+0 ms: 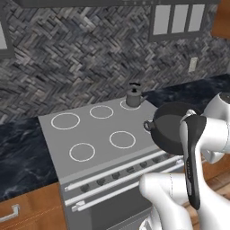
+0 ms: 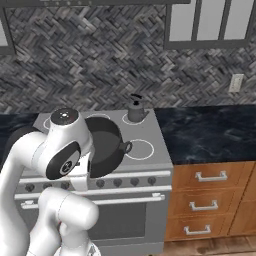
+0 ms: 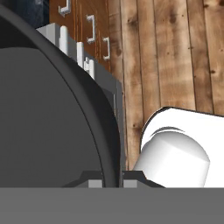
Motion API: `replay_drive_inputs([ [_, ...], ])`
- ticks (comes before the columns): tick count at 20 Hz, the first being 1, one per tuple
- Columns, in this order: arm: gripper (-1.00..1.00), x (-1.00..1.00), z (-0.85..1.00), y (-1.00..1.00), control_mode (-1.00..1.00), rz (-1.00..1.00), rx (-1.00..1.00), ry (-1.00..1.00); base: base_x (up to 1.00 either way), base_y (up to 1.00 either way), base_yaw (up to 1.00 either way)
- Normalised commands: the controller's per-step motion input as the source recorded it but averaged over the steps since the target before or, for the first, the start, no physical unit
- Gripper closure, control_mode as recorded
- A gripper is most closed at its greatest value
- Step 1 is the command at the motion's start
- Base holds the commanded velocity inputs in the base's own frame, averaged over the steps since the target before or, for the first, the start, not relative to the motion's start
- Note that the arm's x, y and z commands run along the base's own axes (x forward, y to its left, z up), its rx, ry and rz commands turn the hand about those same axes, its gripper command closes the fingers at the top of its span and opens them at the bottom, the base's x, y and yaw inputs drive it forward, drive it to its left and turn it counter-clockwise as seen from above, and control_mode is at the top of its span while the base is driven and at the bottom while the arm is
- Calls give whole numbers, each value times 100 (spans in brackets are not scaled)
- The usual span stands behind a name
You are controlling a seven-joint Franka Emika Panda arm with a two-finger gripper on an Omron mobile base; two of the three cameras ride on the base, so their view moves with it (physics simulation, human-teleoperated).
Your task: Pick the kettle from the cabinet and place it on a stove burner. Then pick the pot from the counter and place it on another stove burner. Finally, turn both burners on.
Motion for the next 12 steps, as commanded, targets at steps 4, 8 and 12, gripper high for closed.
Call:
replay_drive_inputs([
  [4, 100, 0, 0, 0, 100, 0, 0, 0, 5, 36, 8],
  [8, 100, 0, 0, 0, 100, 0, 0, 0, 4, 37, 9],
  [12, 100, 0, 0, 0, 100, 0, 0, 0, 14, 20, 6],
])
